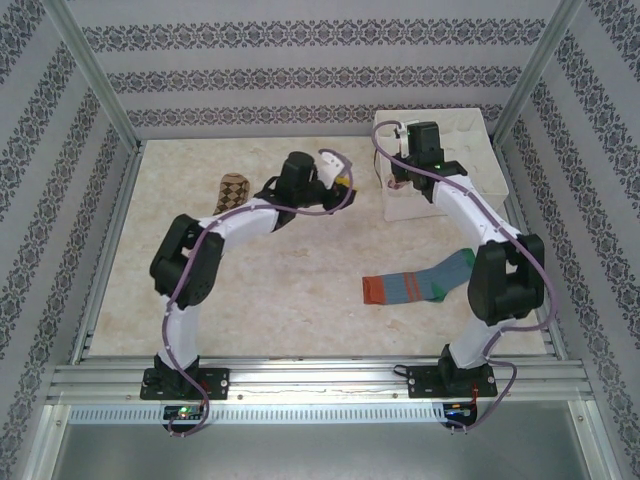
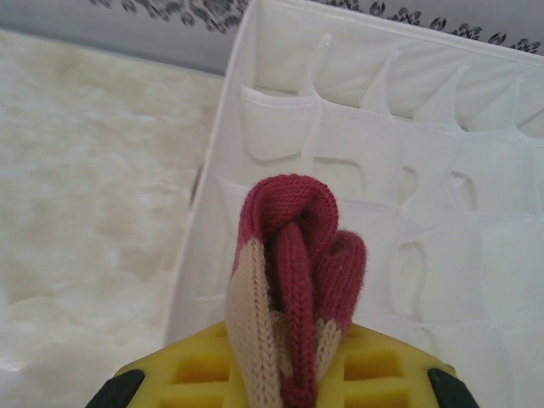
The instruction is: Roll the socks
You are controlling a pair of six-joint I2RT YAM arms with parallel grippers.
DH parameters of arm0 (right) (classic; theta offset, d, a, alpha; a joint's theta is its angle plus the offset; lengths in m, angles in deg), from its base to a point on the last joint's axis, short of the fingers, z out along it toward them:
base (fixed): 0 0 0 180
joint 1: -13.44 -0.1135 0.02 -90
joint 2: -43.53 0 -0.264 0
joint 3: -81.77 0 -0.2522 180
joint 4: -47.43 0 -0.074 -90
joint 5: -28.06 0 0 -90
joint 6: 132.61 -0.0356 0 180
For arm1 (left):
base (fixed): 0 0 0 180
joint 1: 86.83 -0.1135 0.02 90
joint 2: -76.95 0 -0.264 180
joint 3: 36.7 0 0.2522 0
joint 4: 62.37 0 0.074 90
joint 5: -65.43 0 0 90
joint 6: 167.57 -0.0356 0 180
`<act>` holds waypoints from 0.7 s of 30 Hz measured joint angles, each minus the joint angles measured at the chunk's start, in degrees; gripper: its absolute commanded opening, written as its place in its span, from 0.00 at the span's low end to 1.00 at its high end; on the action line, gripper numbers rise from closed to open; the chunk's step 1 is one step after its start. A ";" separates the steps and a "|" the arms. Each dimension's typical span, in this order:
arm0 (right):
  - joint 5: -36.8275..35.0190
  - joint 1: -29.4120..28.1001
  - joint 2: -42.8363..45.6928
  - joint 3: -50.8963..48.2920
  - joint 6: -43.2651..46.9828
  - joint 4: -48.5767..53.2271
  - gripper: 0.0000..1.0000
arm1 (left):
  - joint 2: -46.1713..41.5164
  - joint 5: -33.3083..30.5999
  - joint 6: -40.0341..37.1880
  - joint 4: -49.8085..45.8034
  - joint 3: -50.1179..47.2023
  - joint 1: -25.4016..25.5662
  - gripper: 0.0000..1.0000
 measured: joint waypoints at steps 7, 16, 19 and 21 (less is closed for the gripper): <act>-0.92 0.35 -3.91 1.44 6.23 0.13 0.01 | 12.46 -4.22 1.49 -8.04 18.56 3.19 0.36; 0.74 0.37 -5.62 0.66 9.27 -2.71 0.03 | 17.59 -5.97 5.99 -8.92 22.67 3.56 0.38; 2.25 0.35 -7.23 -0.46 9.77 -3.50 0.04 | 17.62 -6.80 6.56 -9.01 22.67 3.56 0.38; 2.80 0.24 -8.24 -1.18 10.32 -3.76 0.05 | 17.62 -6.93 7.02 -8.98 22.64 3.56 0.38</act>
